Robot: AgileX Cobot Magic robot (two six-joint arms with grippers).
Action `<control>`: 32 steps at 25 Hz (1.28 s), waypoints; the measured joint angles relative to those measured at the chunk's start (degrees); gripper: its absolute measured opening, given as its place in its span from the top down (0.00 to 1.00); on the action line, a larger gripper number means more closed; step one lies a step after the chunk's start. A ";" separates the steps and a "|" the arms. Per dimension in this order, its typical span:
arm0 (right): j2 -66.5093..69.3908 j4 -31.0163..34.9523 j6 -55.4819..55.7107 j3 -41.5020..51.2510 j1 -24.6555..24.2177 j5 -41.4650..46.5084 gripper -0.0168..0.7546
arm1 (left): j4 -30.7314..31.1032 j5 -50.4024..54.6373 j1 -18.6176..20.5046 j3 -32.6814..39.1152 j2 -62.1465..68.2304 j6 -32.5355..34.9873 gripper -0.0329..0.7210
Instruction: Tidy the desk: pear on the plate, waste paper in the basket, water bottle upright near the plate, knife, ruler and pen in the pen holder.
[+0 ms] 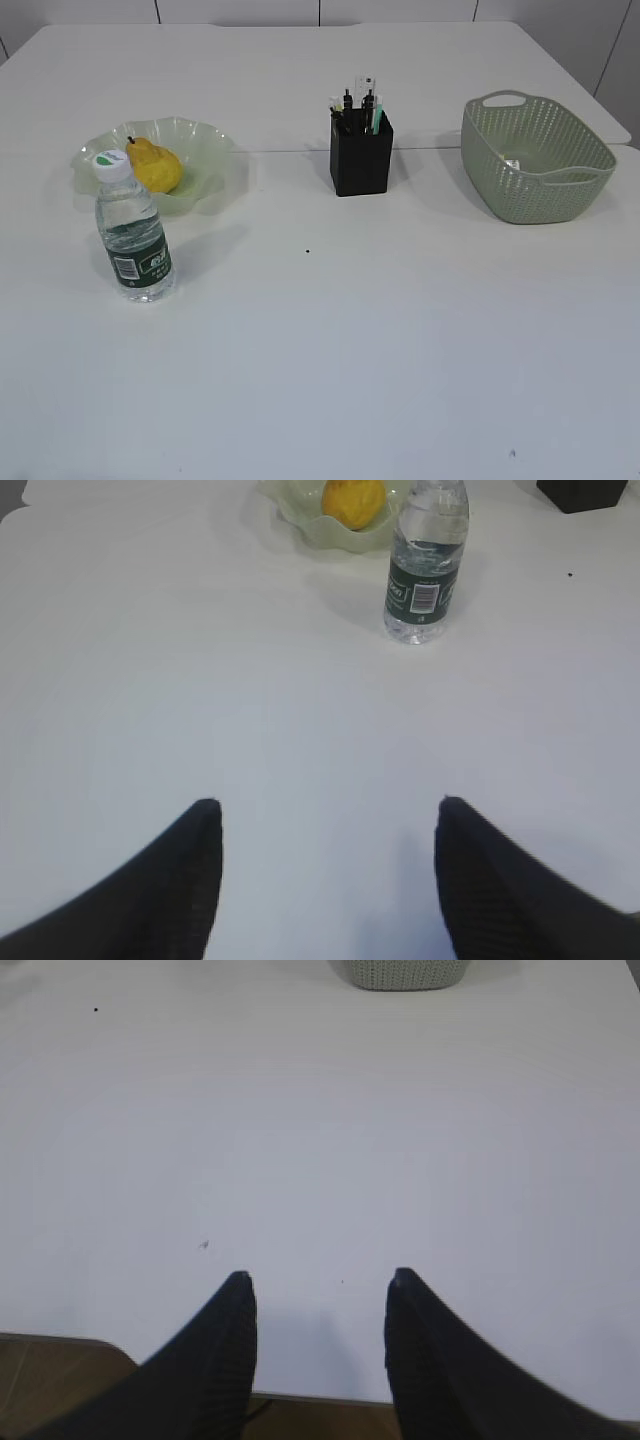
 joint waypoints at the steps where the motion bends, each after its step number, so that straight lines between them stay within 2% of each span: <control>1: 0.00 0.00 -0.03 0.00 0.00 -0.14 0.56 | 0.00 -0.02 0.00 0.00 0.00 0.09 0.32; 6: 0.00 0.00 -0.24 0.00 0.00 -0.56 0.54 | 0.00 -0.24 0.00 0.00 0.00 0.09 0.21; 9: 0.00 -0.04 -0.24 0.00 0.00 -0.56 0.52 | 0.00 -0.24 0.00 0.00 0.00 0.09 0.18; 23: -4.01 -1.35 -0.24 0.08 0.34 -0.69 0.52 | 0.00 -0.32 0.14 0.00 0.00 0.22 0.19; 32: -5.24 -1.43 -0.24 0.13 0.34 -0.69 0.52 | 0.00 -0.32 3.28 0.00 0.00 0.26 0.22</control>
